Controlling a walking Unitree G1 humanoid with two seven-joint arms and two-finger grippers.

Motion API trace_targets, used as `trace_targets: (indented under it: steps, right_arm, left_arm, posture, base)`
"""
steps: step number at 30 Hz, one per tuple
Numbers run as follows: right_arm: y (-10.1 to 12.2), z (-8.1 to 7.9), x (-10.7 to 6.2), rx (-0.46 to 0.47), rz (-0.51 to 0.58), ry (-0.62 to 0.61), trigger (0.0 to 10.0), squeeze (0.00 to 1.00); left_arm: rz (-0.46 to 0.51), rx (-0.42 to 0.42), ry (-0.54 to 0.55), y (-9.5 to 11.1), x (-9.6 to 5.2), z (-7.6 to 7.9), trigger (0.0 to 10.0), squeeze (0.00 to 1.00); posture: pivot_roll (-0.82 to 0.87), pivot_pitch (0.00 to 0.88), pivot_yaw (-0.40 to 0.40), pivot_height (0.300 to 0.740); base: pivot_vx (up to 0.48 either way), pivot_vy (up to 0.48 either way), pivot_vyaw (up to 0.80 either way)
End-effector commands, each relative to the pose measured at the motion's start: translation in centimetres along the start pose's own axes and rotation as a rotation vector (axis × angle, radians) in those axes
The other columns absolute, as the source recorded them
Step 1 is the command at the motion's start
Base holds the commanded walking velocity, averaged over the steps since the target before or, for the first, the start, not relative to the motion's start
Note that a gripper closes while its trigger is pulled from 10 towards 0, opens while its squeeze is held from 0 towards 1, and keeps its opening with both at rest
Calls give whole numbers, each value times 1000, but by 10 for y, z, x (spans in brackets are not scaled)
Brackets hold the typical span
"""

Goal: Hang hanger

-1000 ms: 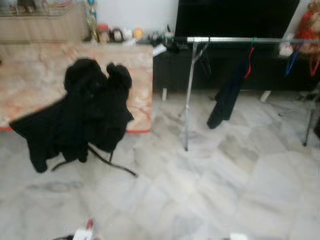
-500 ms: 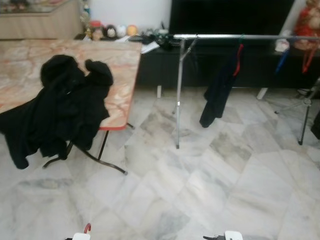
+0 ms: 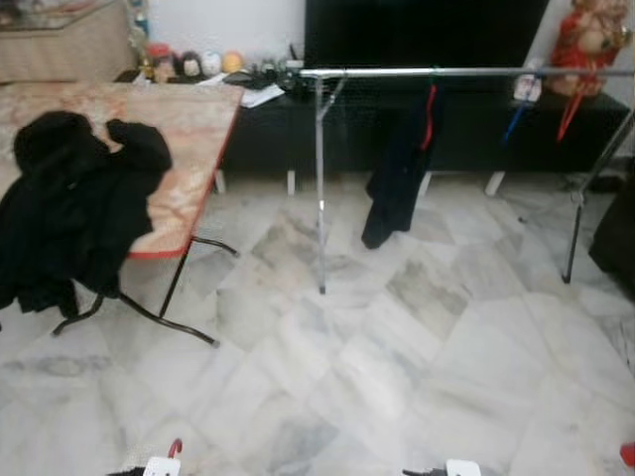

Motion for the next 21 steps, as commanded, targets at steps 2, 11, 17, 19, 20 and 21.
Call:
trace_targets:
  steps: [2, 11, 17, 19, 20, 21]
  right_arm:
    - [4, -6, 1, 0, 13, 14, 10000, 0]
    - [5, -6, 1, -10, 15, 16, 10000, 0]
    - [5, -5, 1, -39, 12, 9, 10000, 0]
    - [5, -5, 1, -37, 11, 8, 10000, 0]
    - [5, -5, 1, -35, 11, 9, 10000, 0]
    - [4, -5, 1, -34, 11, 10, 10000, 0]
  left_arm:
    - [-20, 24, 5, -8, -1, -4, 10000, 0]
    - [-27, 27, 4, -10, -1, -4, 10000, 0]
    - [-27, 39, 0, -11, -2, -4, 10000, 0]
    - [-21, 41, 5, -11, -2, -4, 10000, 0]
    - [-20, 43, 8, -11, -2, -4, 10000, 0]
    - [-21, 21, 3, -12, -2, -3, 10000, 0]
  posture:
    - [-81, 0, -4, 740]
    - [-80, 0, -3, 740]
    - [-76, 0, -5, 740]
    - [-77, 0, -4, 740]
    - [-79, 0, -5, 740]
    - [-77, 0, -6, 740]
  base:
    - [0, -339, 0]
    - [0, -340, 0]
    - [0, -339, 0]
    - [0, -266, 0]
    - [0, 0, 0]
    - [0, 0, 0]
Point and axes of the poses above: a point about 5 cm out from each wrist's last joint towards the gripper, its own x axis pointing out of the wrist towards the gripper, its own y axis along the axis of the wrist's last joint, z = x × y, the point moved 1 cm from there along x, pointing out of the wrist towards the gripper, and after that the axes turned 10 degrees about x, right-handed, at the moved point
